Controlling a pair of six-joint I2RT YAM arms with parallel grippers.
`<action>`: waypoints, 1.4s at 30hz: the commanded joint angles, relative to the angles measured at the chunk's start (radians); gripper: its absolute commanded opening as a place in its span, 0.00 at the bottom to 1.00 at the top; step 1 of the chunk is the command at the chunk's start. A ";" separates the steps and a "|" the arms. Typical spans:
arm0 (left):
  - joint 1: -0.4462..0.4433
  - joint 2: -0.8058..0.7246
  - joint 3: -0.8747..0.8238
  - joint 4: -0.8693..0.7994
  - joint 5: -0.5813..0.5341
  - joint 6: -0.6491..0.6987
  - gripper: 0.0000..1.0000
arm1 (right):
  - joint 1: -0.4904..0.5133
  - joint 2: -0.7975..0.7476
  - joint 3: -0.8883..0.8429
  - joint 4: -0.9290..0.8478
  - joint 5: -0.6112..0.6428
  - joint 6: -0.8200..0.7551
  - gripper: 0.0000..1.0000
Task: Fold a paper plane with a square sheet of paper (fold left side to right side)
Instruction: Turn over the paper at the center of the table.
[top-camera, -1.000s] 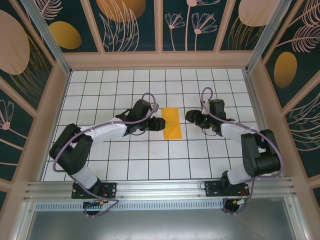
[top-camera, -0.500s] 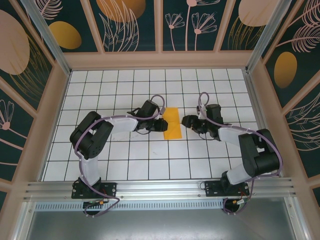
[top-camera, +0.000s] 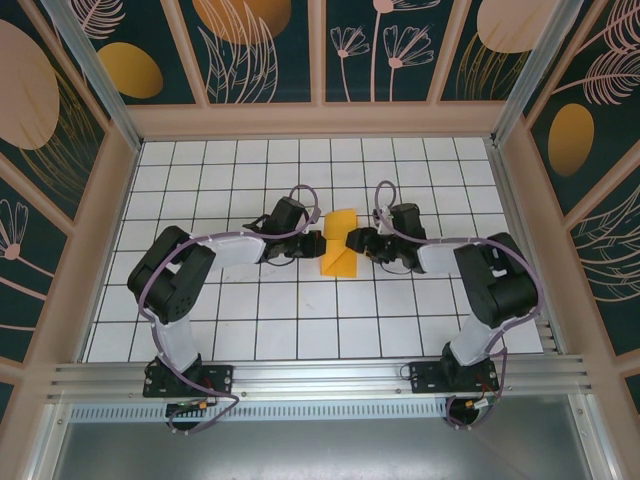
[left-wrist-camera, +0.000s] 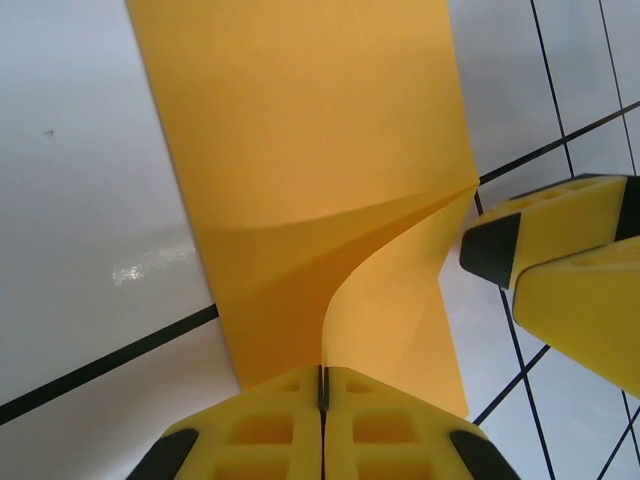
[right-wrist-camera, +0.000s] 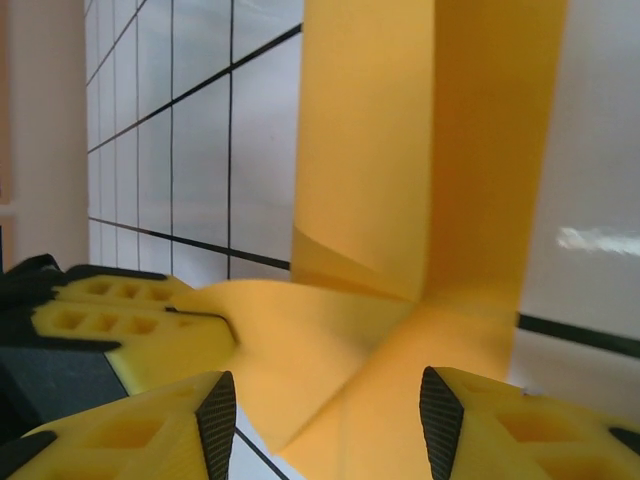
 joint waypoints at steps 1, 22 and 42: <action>0.004 -0.021 -0.015 0.033 -0.018 -0.012 0.08 | 0.009 0.058 0.042 0.087 -0.041 0.040 0.53; 0.097 -0.507 -0.227 0.137 -0.063 -0.104 0.73 | -0.105 -0.124 0.002 0.307 -0.180 0.130 0.00; 0.104 -0.639 -0.215 0.562 0.329 -0.420 0.90 | -0.019 -0.408 0.164 0.486 -0.279 0.305 0.00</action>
